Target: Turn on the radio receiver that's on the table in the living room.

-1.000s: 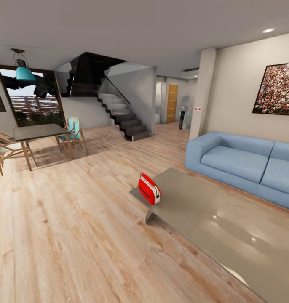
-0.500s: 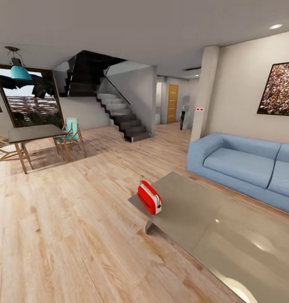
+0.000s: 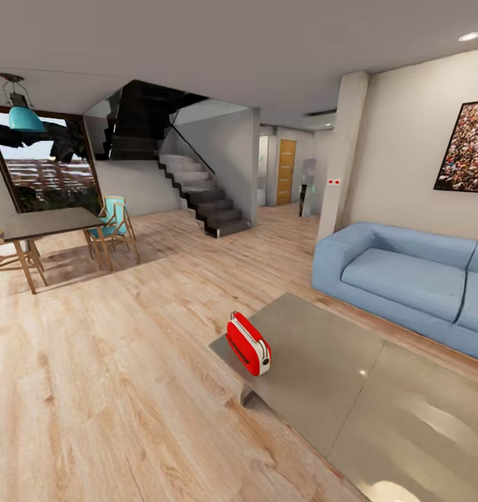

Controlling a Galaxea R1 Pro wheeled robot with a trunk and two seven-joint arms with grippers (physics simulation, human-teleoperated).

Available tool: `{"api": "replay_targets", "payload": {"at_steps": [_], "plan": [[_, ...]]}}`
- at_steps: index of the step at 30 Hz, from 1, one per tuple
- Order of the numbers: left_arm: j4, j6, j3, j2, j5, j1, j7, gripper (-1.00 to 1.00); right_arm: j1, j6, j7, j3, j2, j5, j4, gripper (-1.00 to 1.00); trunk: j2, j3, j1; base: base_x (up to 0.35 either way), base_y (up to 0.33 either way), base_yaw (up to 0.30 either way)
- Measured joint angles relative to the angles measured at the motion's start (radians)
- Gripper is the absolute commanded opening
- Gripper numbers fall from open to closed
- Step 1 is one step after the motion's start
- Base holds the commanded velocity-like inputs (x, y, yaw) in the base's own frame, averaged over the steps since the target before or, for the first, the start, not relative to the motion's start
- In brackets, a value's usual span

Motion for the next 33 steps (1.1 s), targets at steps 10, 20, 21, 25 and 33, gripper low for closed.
{"api": "replay_targets", "payload": {"at_steps": [10,20,21,25,33], "plan": [[0.0,-0.001,0.0,0.0,0.0,0.0,0.0,1.0,0.0,0.004,0.0,-0.001,0.002,-0.001,0.0,1.0,0.0,0.0,0.0,0.127,0.0,0.0],[0.0,-0.002,0.0,0.002,0.0,0.0,-0.002,1.0,0.0,0.0,0.0,-0.002,0.001,0.0,0.0,1.0,0.0,0.0,0.0,0.253,0.0,0.0],[0.0,-0.002,0.0,0.002,0.0,0.0,-0.003,1.0,0.0,0.0,0.0,-0.002,0.0,0.0,0.0,1.0,0.0,0.0,0.0,0.322,0.0,0.0],[0.0,-0.002,0.0,0.002,0.0,0.0,-0.003,1.0,0.0,0.0,0.0,-0.002,0.0,0.0,0.0,1.0,0.0,0.0,0.0,0.322,0.058,0.0],[0.0,-0.002,0.0,0.002,0.0,0.0,-0.003,1.0,0.0,0.0,0.0,-0.003,0.001,0.0,0.0,1.0,0.0,0.0,0.0,0.322,0.138,0.064]]}}
